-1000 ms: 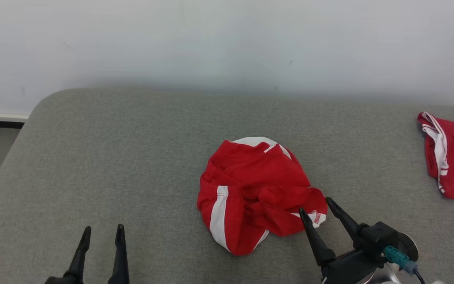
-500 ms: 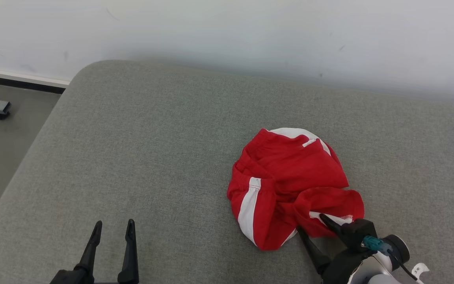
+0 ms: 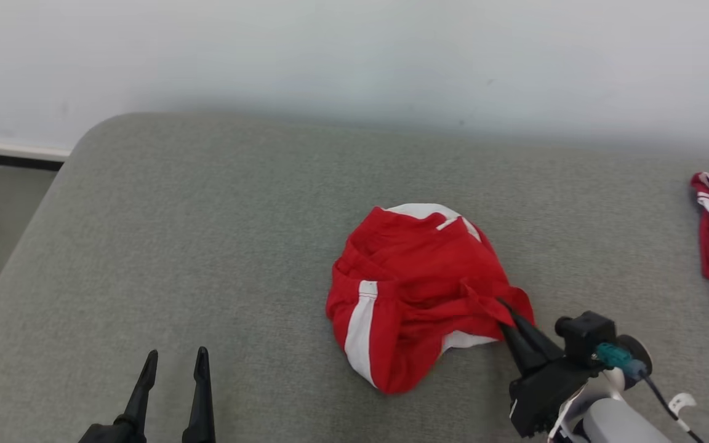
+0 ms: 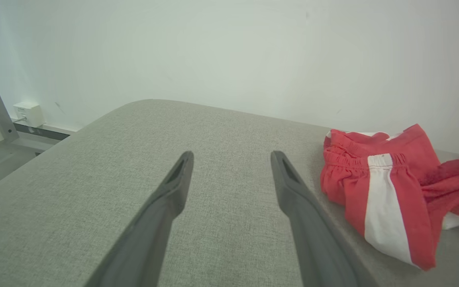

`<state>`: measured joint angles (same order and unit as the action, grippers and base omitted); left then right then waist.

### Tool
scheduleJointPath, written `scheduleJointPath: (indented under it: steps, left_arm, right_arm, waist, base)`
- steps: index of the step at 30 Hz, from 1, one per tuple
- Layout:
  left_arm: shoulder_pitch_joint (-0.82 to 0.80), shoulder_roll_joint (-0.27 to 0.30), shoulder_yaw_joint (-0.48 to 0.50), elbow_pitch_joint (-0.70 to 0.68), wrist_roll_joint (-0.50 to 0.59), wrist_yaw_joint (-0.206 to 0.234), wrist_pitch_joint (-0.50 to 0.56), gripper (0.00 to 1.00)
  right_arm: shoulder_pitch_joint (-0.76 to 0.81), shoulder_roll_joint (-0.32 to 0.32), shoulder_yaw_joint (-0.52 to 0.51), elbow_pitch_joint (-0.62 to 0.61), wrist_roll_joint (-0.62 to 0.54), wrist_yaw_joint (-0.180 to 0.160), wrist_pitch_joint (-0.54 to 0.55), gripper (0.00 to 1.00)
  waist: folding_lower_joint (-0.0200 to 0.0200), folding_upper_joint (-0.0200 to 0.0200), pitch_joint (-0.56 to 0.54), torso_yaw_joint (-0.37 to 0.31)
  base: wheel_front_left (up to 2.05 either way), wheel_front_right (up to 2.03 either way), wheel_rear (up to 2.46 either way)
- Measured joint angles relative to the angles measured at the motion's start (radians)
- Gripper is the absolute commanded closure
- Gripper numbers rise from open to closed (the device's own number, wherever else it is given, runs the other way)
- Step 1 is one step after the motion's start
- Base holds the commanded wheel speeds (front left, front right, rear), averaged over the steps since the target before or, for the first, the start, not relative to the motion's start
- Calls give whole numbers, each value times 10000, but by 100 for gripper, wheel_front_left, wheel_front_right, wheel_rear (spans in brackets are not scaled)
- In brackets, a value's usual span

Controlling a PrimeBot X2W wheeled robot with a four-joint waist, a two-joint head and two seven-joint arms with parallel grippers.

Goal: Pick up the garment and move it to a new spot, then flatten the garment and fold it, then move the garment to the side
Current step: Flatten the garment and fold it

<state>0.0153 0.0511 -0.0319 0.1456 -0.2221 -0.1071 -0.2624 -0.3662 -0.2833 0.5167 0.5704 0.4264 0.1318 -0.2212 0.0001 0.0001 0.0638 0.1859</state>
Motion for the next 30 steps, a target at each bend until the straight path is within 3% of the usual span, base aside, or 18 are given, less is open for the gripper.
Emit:
scheduleJointPath:
  steps: [8, 19, 25, 30]
  left_arm:
    - [225, -4, 42, -15, -56, 46, 0, 0]
    - [446, -8, 115, -121, -144, 119, -2, 0]
    - [366, -8, -61, -35, -176, 117, -2, 0]
    - [262, -8, -125, 4, -190, 151, -2, 0]
  right_arm:
    - [1227, -318, -1174, -2353, 579, 0, 167, 100]
    - [4455, -63, -3904, -6857, 913, 0, 2499, 100]
    - [4678, -4, -4462, -7246, 596, 0, 3007, 100]
    - [4041, -219, -4604, -6121, 472, 0, 3078, 100]
  waist:
    - [0, 0, -316, -778]
    - [-1, 0, -572, -1668]
    - [-1, 0, -498, -1559]
    - [-1, 0, -425, -1288]
  base:
    - [0, 0, 0]
    - [0, 0, 0]
    - [0, 0, 0]
    - [0, 0, 0]
